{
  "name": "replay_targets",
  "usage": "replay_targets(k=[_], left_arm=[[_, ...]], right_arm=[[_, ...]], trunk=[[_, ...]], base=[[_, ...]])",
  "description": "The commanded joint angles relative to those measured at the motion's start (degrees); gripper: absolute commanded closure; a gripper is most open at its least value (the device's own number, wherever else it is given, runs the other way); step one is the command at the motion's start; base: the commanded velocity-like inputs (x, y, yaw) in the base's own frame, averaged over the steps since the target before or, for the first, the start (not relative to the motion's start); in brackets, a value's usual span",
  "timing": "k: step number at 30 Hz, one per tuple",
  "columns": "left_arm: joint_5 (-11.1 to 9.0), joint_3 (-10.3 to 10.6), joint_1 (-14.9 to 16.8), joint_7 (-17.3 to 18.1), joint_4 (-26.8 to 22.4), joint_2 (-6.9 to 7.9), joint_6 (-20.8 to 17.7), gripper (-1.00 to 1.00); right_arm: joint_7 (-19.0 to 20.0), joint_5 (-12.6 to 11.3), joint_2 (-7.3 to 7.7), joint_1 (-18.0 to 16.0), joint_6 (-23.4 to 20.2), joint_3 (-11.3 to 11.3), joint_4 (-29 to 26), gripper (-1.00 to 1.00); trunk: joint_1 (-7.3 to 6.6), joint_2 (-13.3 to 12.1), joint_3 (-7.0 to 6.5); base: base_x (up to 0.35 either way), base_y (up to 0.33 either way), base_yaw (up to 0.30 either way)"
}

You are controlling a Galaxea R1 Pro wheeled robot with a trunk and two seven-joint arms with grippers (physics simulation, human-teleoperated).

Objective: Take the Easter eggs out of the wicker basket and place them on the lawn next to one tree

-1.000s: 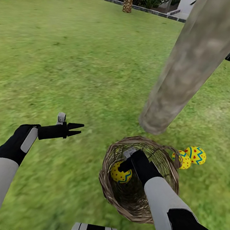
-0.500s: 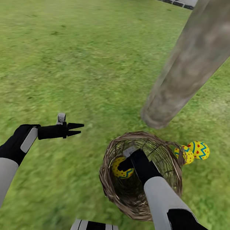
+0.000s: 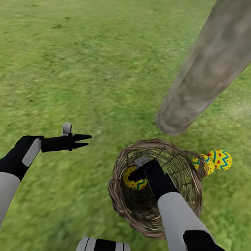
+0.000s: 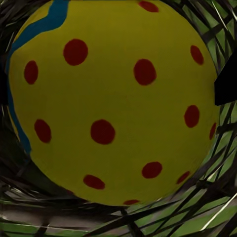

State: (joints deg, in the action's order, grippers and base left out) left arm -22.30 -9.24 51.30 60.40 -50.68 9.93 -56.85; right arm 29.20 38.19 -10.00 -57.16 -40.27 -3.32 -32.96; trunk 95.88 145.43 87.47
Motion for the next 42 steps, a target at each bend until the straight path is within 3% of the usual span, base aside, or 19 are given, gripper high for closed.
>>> replay_targets(k=[1,10,35,42], left_arm=[[0.1,-0.1,0.0,0.2,0.0,0.0,-0.3,-1.0],[0.0,-0.1,0.0,0.2,0.0,0.01,-0.3,-1.0],[0.2,0.2,0.0,0.2,0.0,0.09,-0.4,-1.0],[0.4,0.3,0.0,0.2,0.0,0.08,-0.5,-1.0]], right_arm=[[0.0,2.9,0.0,0.0,0.6,0.0,4.7,1.0],[0.1,2.9,0.0,0.0,0.4,0.0,4.8,1.0],[0.0,2.9,0.0,0.0,0.4,-0.2,4.8,1.0],[0.1,2.9,0.0,0.0,0.3,-0.2,4.9,1.0]], trunk=[[0.02,0.0,0.05],[0.02,0.0,0.05],[-0.62,-0.3,-5.49],[-0.8,-0.4,-7.04]], base=[[0.0,0.0,0.0],[0.0,0.0,0.0],[0.0,0.0,0.0],[-0.189,0.0,0.0]])
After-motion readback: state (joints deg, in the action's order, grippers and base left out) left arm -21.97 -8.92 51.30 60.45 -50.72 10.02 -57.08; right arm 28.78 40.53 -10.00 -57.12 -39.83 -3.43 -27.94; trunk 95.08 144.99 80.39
